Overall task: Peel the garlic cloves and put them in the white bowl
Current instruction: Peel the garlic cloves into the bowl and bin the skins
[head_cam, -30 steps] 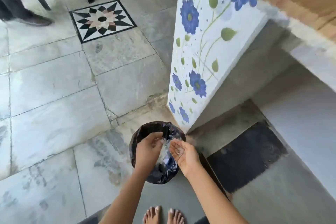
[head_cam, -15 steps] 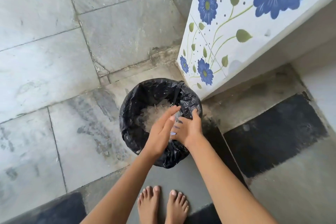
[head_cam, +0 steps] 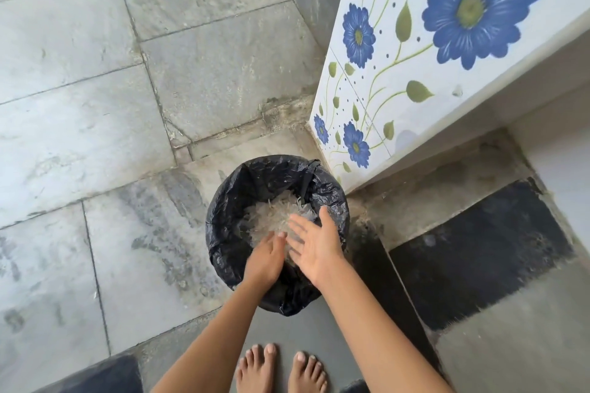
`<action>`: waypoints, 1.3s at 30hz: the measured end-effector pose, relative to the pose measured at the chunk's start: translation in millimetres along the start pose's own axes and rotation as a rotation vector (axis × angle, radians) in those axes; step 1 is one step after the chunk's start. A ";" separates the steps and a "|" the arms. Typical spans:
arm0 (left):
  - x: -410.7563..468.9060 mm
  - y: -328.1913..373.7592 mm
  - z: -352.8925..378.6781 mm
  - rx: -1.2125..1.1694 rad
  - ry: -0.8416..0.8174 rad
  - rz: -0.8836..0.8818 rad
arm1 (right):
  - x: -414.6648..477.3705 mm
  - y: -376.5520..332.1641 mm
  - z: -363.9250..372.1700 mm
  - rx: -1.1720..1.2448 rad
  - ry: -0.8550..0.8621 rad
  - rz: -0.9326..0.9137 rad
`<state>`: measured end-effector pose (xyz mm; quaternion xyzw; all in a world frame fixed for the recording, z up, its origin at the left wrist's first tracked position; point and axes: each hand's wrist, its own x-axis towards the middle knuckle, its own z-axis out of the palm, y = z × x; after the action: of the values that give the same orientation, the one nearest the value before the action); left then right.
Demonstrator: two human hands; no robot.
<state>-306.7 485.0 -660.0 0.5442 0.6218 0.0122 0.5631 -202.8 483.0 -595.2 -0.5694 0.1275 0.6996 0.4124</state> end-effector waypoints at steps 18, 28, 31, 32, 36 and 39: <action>-273.3 207.2 -132.6 0.340 0.283 0.396 | -307.3 -35.7 42.0 -1.025 0.509 -0.749; -486.8 309.7 -155.4 0.322 0.367 0.802 | -556.1 -12.2 32.5 -0.793 0.717 -1.254; -523.6 330.8 -137.8 0.363 0.379 0.984 | -604.8 -9.7 3.2 -0.724 0.818 -1.401; -534.1 337.4 -129.6 0.371 0.375 1.034 | -617.6 -8.0 -8.8 -0.715 0.851 -1.433; -581.4 365.1 -67.9 0.407 0.296 1.131 | -671.6 8.1 -79.6 -0.681 1.035 -1.489; -611.8 377.7 -15.7 0.428 0.193 1.200 | -707.4 27.1 -134.2 -0.628 1.185 -1.499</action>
<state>-206.1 225.8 3.3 0.8940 0.2460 0.2497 0.2790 -121.4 73.5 -8.0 -0.8419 -0.2695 -0.1346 0.4477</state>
